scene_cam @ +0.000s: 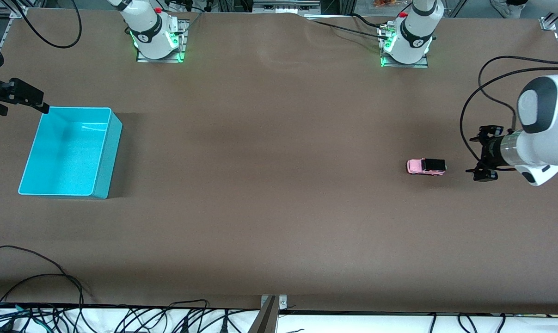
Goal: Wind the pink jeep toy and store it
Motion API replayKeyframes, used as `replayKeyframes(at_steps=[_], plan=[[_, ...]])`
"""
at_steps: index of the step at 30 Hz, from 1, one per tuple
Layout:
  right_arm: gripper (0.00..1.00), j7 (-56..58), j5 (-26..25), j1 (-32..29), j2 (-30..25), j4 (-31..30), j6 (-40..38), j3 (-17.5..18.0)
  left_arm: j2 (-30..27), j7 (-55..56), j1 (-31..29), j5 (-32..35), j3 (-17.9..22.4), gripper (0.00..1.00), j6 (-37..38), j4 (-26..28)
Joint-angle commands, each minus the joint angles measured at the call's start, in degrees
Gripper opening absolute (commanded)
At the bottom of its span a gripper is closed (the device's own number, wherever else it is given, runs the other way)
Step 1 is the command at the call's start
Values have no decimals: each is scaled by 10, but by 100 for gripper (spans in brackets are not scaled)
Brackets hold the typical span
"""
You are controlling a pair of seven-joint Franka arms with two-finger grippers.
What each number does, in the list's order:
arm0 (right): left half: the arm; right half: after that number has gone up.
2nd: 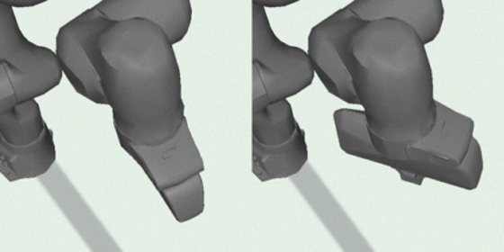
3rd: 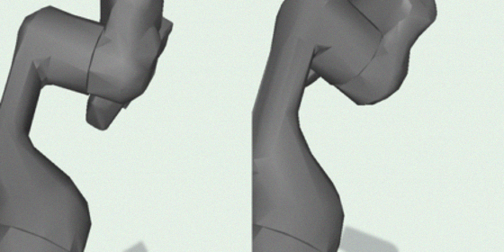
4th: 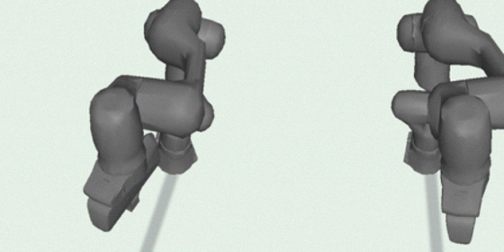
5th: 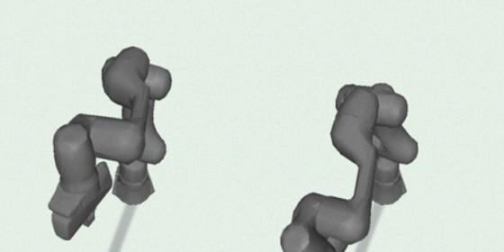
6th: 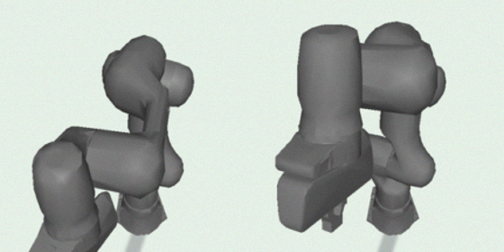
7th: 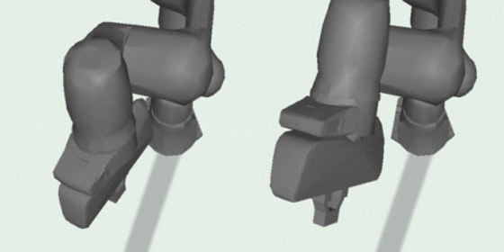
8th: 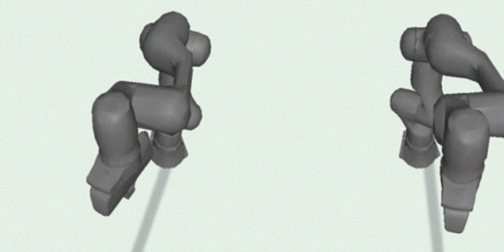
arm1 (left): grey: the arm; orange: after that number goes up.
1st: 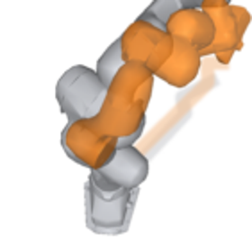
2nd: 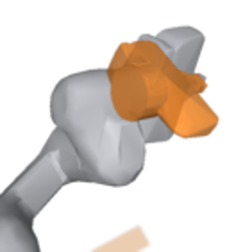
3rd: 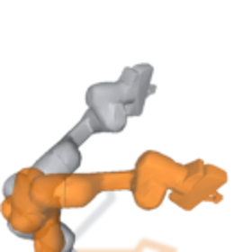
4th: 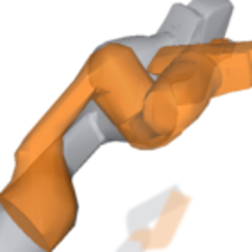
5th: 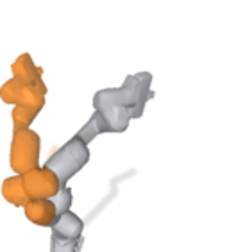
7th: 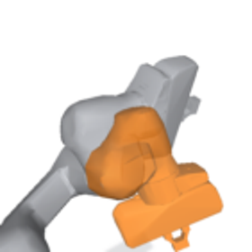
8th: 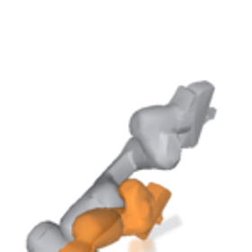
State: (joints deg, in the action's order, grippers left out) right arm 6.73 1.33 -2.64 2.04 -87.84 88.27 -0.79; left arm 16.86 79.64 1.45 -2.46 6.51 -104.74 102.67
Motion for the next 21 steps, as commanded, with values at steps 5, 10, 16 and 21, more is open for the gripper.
replayKeyframes(at_steps=[5,10,16,21], plan=[[100,4,10,-3,8,17,-7,-1,-21,53,-2,12,-4,100,-119,112],[100,4,10,-3,8,17,-7,-1,-20,53,-1,12,-4,100,-200,165],[100,4,10,-3,8,17,-7,-1,-15,53,-1,5,-4,100,-271,206],[100,4,10,-3,8,17,-7,-1,-2,53,-1,2,-6,100,-301,214]])
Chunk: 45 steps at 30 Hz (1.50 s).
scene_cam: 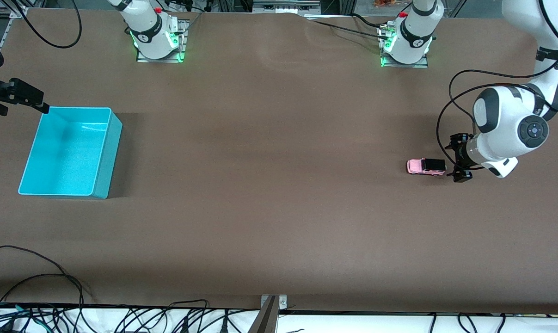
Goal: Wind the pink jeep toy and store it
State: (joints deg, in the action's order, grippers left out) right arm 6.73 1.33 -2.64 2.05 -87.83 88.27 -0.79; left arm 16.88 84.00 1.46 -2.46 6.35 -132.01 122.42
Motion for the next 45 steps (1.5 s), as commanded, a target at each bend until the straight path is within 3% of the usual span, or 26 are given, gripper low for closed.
replayKeyframes(at_steps=[1,21,30,34,40,45], plan=[[100,4,10,-3,8,17,-7,-1,1,9,-1,-1,-5,100,-31,17],[100,4,10,-3,8,17,-7,-1,38,1,-1,-3,-21,100,-80,26],[100,4,10,-3,8,17,-7,-1,41,6,-2,-4,-22,96,-138,63],[100,4,10,-3,8,17,-7,-1,40,11,-2,-5,-23,84,-138,63],[100,4,10,-3,8,17,-7,-1,35,14,-2,-29,-22,45,-134,62],[100,4,10,-3,8,17,-7,-1,33,14,-2,-30,-22,22,-132,61]])
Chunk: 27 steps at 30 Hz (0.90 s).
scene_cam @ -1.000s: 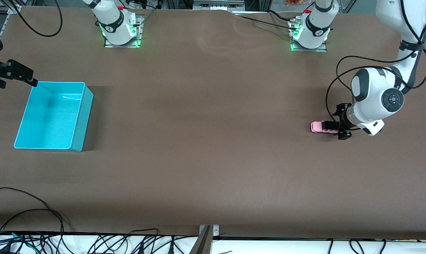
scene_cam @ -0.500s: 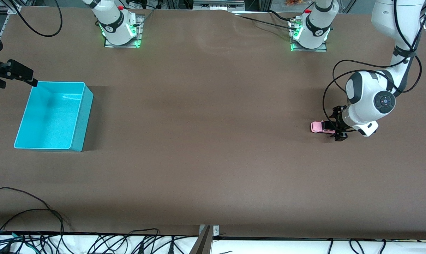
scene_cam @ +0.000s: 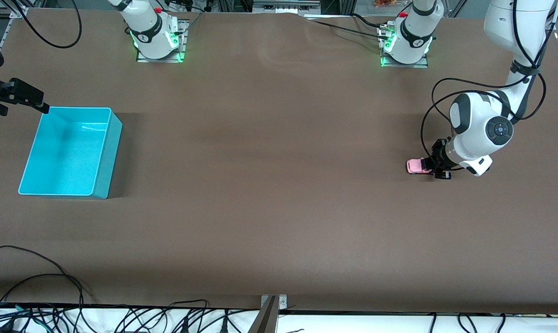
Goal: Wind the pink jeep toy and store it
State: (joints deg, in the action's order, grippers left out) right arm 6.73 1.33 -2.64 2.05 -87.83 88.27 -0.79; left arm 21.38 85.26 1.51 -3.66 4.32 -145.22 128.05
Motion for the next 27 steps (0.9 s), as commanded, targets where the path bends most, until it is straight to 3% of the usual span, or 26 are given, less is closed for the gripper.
replayKeyframes(at_steps=[1,10,27], plan=[[100,4,10,-3,8,17,-7,-1,-12,2,-3,-18,-2,21,1,4],[100,4,10,-3,8,17,-6,-1,-28,46,14,-16,-5,21,35,-37],[100,3,11,-3,8,17,-6,-1,0,166,129,-18,-8,21,43,-59]])
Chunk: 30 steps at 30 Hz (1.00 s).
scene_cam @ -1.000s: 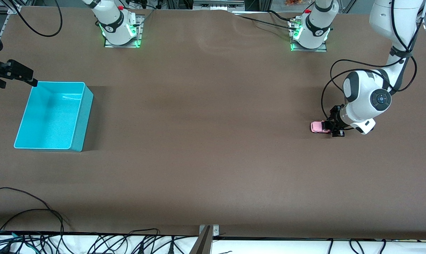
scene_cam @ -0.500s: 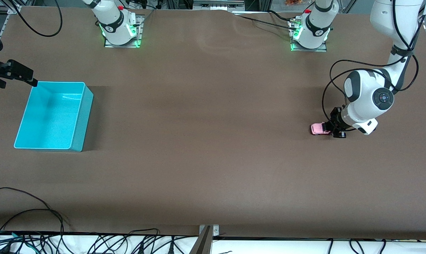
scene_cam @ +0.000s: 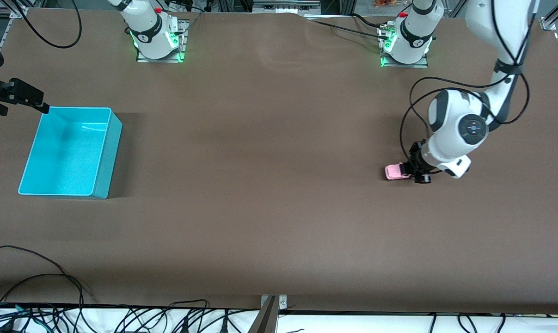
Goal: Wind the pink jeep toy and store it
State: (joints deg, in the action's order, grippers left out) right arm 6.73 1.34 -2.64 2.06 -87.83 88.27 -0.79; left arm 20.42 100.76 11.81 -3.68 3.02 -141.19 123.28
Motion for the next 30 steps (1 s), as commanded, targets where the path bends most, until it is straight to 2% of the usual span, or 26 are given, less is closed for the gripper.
replayKeyframes(at_steps=[1,12,17,22,30], plan=[[100,3,10,-3,8,17,-6,-1,12,14,30,-18,5,21,3,-12],[100,3,11,-3,8,17,-6,-1,48,48,50,-19,0,21,-27,-24],[100,3,10,-3,8,17,-6,-1,54,47,48,-19,-5,19,-36,-24],[100,3,10,-3,8,17,-6,-1,62,39,48,-18,-5,13,-36,-24],[100,3,10,-3,8,17,-6,-1,67,23,38,-12,-4,12,-36,-23]])
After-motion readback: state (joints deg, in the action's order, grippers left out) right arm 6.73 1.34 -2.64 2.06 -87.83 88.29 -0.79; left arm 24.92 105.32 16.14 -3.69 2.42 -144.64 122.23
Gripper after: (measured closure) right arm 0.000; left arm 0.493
